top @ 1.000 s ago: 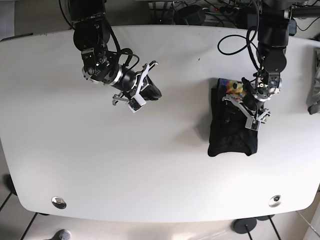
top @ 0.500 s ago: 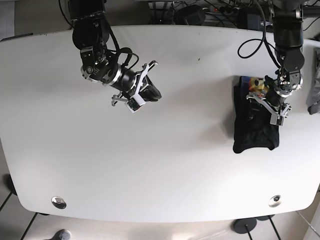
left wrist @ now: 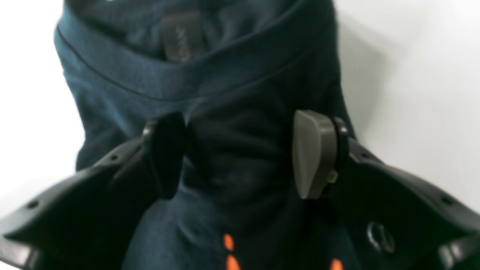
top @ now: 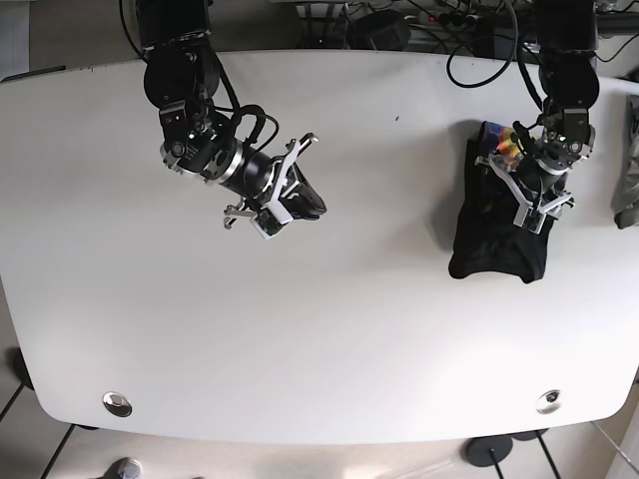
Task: Fold the T-shirt properly
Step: 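Place the black bundle beside the grey shirt and release the left gripper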
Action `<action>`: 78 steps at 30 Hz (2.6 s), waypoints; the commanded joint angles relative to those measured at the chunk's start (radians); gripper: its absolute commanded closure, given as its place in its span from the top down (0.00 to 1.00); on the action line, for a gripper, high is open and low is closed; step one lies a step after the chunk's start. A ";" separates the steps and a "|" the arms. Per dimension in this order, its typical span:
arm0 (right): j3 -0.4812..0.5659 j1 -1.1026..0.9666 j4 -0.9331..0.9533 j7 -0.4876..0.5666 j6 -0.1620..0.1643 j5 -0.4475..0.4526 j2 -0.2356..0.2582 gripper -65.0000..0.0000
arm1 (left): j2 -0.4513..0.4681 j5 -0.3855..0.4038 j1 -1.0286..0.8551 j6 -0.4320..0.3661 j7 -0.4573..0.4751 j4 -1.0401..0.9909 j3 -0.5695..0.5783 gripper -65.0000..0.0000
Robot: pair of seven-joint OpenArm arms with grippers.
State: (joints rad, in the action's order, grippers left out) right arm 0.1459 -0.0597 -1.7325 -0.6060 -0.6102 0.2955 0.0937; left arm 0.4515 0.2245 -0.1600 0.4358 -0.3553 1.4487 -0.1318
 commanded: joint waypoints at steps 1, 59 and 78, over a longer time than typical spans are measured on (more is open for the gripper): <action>-0.001 0.014 -0.022 0.027 -0.007 0.021 -0.002 0.08 | -0.013 0.005 -0.002 -0.001 -0.029 0.086 -0.064 0.62; -0.001 -0.001 -0.045 0.028 -0.007 0.020 -0.016 0.08 | -0.121 -0.073 -0.003 0.001 -0.138 -0.173 -0.246 0.61; -0.150 0.131 0.029 0.027 -0.006 0.021 0.042 0.80 | -0.007 -0.075 -0.117 0.232 -0.139 -0.182 -0.569 0.61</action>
State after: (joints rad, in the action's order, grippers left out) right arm -0.0029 0.0528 -1.6810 -0.6067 -0.6109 0.2958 0.1345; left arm 0.4278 0.1841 -0.2718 0.6777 -0.4583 1.2636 -0.6998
